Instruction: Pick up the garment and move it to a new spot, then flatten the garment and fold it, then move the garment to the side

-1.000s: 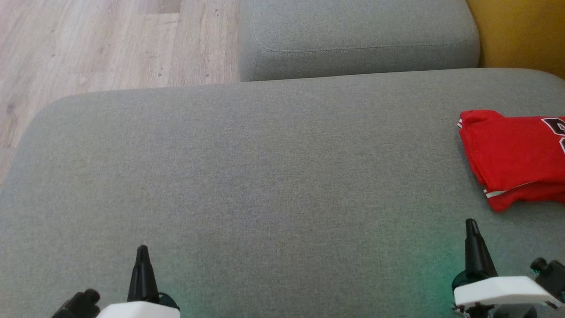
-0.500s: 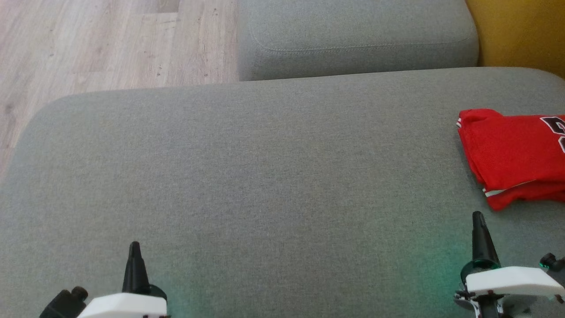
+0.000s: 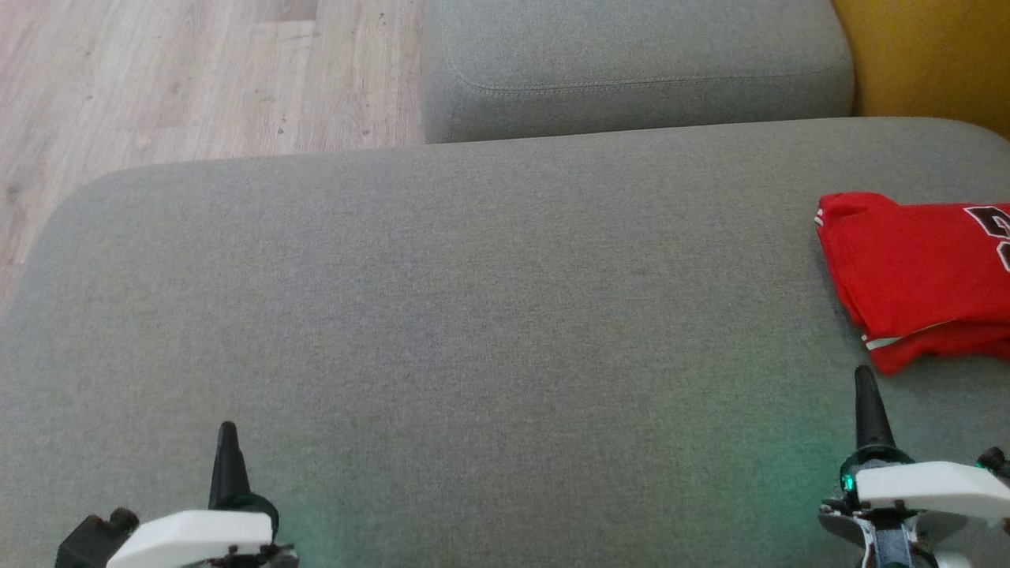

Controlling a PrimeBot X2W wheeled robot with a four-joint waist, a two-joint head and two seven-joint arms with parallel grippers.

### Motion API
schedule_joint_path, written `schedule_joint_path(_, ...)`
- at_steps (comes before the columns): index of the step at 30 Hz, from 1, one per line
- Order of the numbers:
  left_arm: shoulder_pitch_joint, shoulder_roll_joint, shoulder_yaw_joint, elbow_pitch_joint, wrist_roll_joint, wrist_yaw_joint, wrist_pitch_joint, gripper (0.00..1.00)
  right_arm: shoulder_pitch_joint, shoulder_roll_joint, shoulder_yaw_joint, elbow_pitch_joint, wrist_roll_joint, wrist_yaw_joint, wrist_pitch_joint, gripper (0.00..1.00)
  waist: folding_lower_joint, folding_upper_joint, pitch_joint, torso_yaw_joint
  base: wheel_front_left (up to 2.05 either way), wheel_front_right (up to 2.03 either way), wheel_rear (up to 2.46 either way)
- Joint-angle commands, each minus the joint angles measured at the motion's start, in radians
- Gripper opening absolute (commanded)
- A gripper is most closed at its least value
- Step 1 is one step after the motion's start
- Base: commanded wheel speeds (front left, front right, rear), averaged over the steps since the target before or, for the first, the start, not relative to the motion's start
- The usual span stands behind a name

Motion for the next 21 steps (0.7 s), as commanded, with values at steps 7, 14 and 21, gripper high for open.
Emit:
schedule_joint_path(7,-0.073,0.014,0.048,-0.016,-0.096,-0.022,0.025,0.0,-0.066,-0.019,-0.001,-0.022,0.104,0.001,0.026,0.0,0.0,0.0,0.001,-0.002,0.0,0.0,0.0)
schedule_joint_path(14,-0.091,0.013,0.067,-0.007,-0.176,-0.036,0.046,0.0,-0.083,-0.02,-0.011,-0.017,0.189,0.002,0.046,0.0,0.0,0.0,0.001,-0.004,0.0,0.0,0.0)
schedule_joint_path(21,-0.11,0.013,0.087,0.002,-0.256,-0.049,0.066,0.0,-0.101,-0.02,-0.021,-0.012,0.274,0.002,0.067,0.0,0.0,0.0,0.002,-0.006,0.0,0.0,0.0)
